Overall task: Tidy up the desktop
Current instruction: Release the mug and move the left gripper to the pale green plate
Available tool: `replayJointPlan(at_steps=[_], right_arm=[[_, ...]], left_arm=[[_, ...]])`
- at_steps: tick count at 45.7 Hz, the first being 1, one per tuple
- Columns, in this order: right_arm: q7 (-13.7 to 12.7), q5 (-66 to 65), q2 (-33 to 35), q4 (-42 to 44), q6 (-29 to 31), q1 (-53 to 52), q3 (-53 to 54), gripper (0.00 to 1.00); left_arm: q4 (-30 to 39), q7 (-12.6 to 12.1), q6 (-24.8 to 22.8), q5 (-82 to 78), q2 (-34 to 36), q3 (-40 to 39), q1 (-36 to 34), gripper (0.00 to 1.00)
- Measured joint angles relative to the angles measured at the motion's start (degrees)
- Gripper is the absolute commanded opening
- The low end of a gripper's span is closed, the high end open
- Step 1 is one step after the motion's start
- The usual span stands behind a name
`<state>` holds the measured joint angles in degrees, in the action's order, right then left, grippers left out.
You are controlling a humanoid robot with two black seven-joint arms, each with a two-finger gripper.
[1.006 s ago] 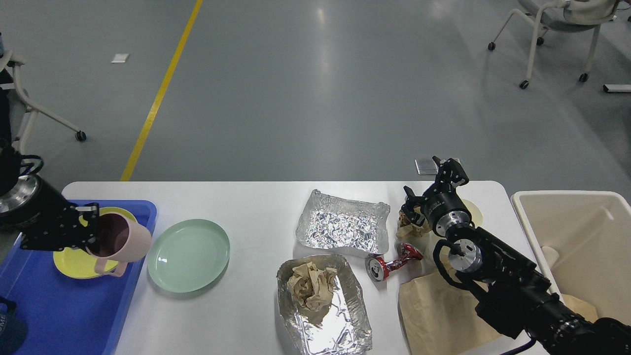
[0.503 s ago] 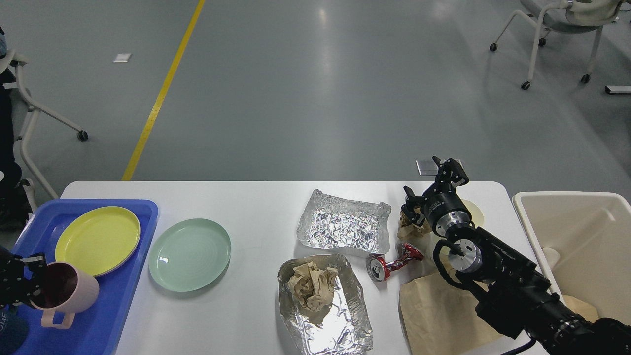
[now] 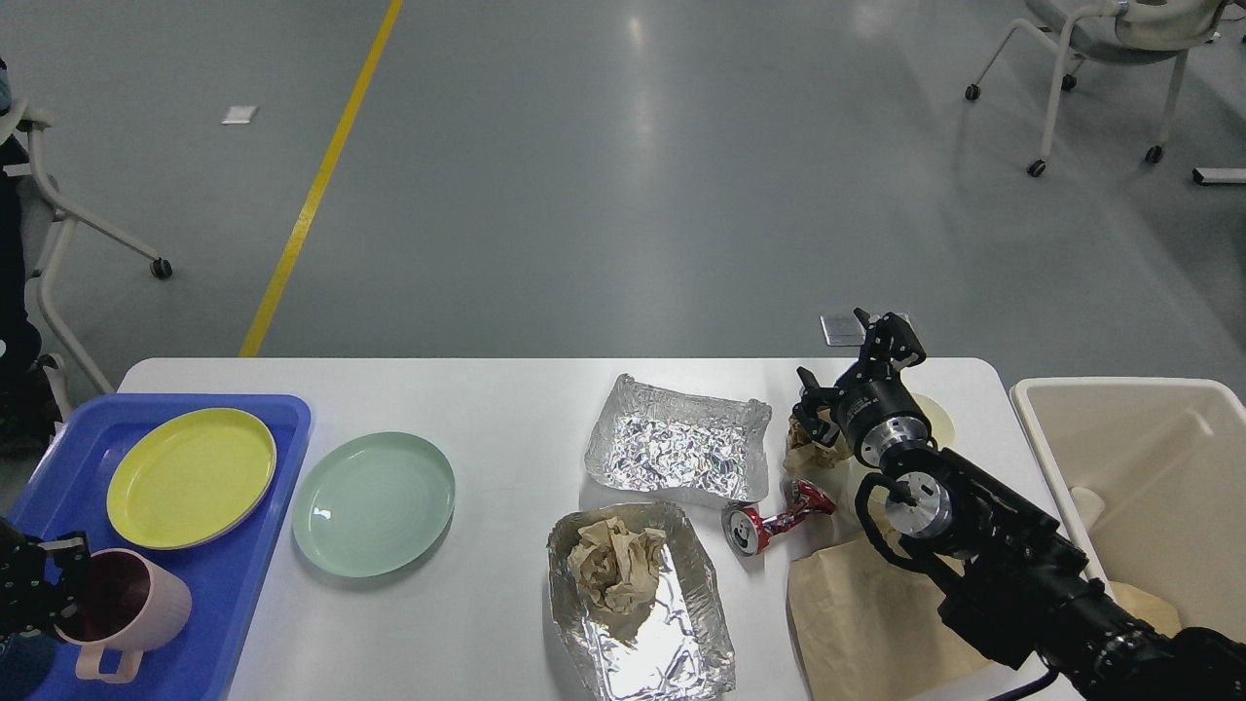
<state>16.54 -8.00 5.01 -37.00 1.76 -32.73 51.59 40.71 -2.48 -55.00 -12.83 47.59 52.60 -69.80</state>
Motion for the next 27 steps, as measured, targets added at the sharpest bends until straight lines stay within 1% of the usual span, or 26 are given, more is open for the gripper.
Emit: replayJointPlan(at_steps=[5, 10, 13, 19, 27], right_arm=[[0.0, 0.0, 0.0, 0.0, 0.0, 0.0, 0.0, 1.0], [0.0, 0.0, 0.0, 0.0, 0.0, 0.0, 0.0, 1.0], [0.0, 0.0, 0.0, 0.0, 0.0, 0.0, 0.0, 1.0], [0.0, 0.0, 0.0, 0.0, 0.0, 0.0, 0.0, 1.0], [0.0, 0.0, 0.0, 0.0, 0.0, 0.0, 0.0, 1.0]], left_arm=[[-0.2, 0.8, 0.0, 0.0, -0.1, 0.1, 1.1, 0.0], [-0.8, 1.0, 0.0, 0.0, -0.5, 0.0, 1.7, 0.04], [-1.0, 1.0, 0.0, -0.1, -0.7, 0.0, 1.8, 0.1], [-1.6, 1.0, 0.0, -0.1, -0.8, 0.0, 1.9, 0.29], [-1.7, 1.1, 0.0, -0.2, -0.9, 0.2, 1.9, 0.44]])
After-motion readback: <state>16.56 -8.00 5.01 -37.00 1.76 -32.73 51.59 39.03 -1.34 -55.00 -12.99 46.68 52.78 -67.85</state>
